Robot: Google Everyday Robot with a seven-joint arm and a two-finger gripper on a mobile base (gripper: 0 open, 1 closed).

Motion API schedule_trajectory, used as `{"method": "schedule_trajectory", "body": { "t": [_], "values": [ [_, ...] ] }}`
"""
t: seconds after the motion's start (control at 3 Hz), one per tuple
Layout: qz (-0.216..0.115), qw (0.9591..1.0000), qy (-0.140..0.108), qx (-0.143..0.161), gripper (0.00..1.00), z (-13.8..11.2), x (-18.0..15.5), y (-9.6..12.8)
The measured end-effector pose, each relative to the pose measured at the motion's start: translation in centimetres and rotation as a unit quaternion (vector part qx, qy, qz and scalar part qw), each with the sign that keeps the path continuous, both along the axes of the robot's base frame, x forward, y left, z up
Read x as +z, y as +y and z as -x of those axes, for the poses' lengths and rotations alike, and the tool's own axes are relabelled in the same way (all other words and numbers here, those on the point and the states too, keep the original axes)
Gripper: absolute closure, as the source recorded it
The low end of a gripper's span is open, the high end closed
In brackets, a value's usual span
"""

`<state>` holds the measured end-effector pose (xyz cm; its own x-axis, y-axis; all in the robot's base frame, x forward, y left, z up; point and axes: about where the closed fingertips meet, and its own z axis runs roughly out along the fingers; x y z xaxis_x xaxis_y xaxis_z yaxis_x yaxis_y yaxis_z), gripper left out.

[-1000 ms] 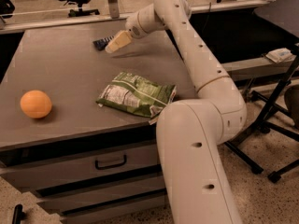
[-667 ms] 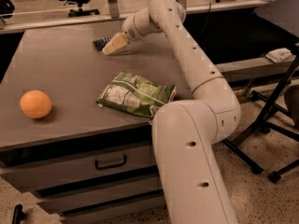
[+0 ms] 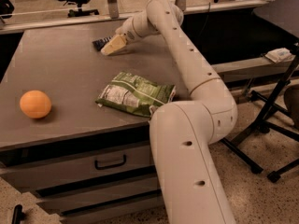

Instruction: Move rxbar blueberry near green jalapeno chip bag

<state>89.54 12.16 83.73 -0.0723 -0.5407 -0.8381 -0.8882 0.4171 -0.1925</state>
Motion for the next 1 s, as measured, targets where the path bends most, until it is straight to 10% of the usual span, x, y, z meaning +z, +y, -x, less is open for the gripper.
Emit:
{"method": "schedule_trajectory", "body": {
  "t": [1.0],
  "values": [
    [0.0, 1.0, 0.0, 0.0, 1.0, 0.03, 0.37, -0.01]
  ]
}}
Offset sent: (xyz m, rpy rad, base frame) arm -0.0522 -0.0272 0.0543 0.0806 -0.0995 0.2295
